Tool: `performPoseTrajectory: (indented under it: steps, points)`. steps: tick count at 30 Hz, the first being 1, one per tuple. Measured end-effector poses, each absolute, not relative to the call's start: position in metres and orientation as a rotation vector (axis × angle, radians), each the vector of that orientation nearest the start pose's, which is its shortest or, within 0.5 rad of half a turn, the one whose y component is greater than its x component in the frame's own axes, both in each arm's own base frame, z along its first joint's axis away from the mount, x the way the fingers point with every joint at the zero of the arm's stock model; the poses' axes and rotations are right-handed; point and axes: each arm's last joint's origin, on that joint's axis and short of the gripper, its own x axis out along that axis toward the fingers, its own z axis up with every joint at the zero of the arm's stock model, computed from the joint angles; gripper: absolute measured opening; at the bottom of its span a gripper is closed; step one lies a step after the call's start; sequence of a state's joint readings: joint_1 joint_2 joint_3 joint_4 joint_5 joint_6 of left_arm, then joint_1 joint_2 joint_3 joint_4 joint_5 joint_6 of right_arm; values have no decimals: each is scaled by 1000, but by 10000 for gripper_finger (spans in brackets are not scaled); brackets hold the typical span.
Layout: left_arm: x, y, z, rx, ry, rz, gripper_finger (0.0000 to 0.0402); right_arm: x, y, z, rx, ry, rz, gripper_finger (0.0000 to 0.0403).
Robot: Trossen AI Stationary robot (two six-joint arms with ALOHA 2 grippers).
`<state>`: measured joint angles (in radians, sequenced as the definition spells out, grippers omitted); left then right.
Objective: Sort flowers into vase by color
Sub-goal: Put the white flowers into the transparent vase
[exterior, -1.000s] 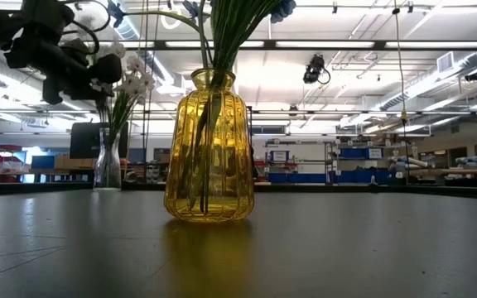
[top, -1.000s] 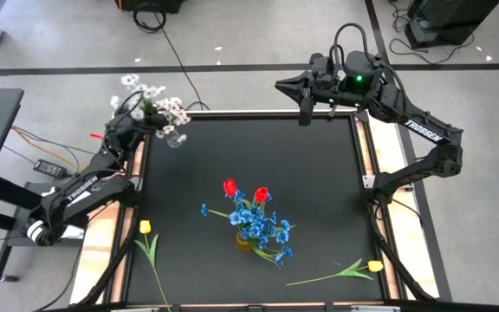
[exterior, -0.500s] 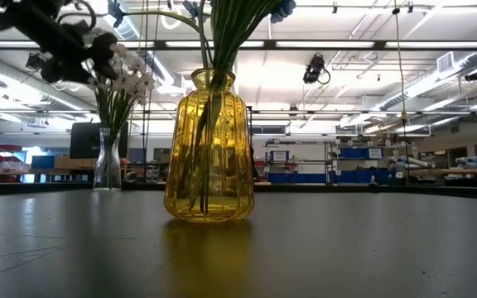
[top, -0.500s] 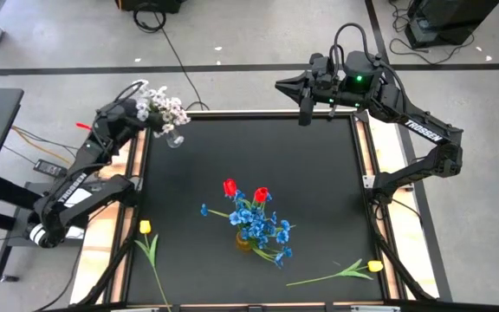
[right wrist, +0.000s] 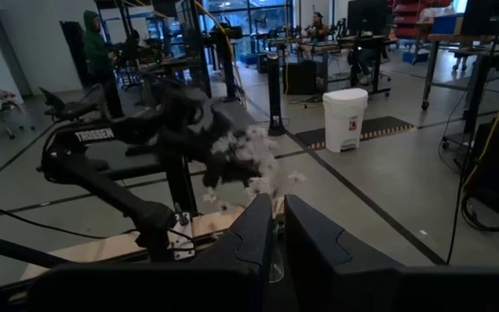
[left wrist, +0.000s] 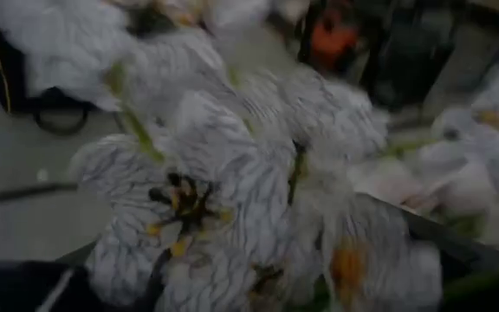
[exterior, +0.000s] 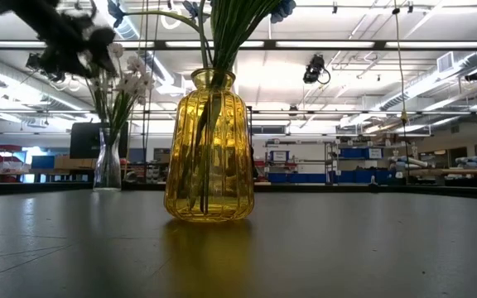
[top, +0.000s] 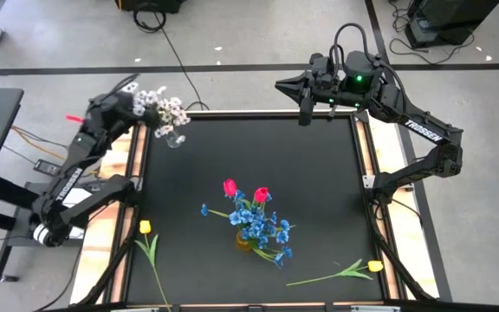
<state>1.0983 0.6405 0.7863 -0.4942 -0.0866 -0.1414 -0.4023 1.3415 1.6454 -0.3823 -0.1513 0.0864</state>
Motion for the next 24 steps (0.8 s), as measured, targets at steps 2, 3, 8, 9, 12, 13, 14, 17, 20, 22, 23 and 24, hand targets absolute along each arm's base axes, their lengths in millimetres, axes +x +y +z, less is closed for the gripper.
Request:
performPoseTrajectory:
  steps: [2,3,8,9,12,13,14,17,20,22,23,24]
  points:
    - [58,121,316,-320,282,1201,333,252,-102,484,107,65,-255,43]
    - [58,120,317,-318,277,1200,339,252,-102,484,107,64,-254,43]
    - [57,117,326,-339,265,1166,354,252,-102,484,107,65,-254,43]
    - [58,117,328,-344,266,1154,356,252,-103,484,107,64,-254,43]
    - [57,115,334,-360,282,1136,364,252,-102,484,107,65,-255,43]
    - [57,115,337,-360,289,1133,368,252,-102,484,107,65,-254,43]
    - [56,114,339,-358,304,1126,371,252,-103,484,107,65,-255,43]
    - [56,112,348,-351,333,1120,379,252,-102,484,107,65,-254,43]
    - [54,108,364,-321,330,1117,382,252,-102,484,107,65,-254,43]
    - [52,106,373,-307,352,1112,382,252,-103,484,107,65,-255,43]
    - [52,104,378,-297,364,1109,382,252,-103,484,107,65,-255,43]
    - [51,102,383,-293,374,1106,382,252,-102,484,107,65,-254,43]
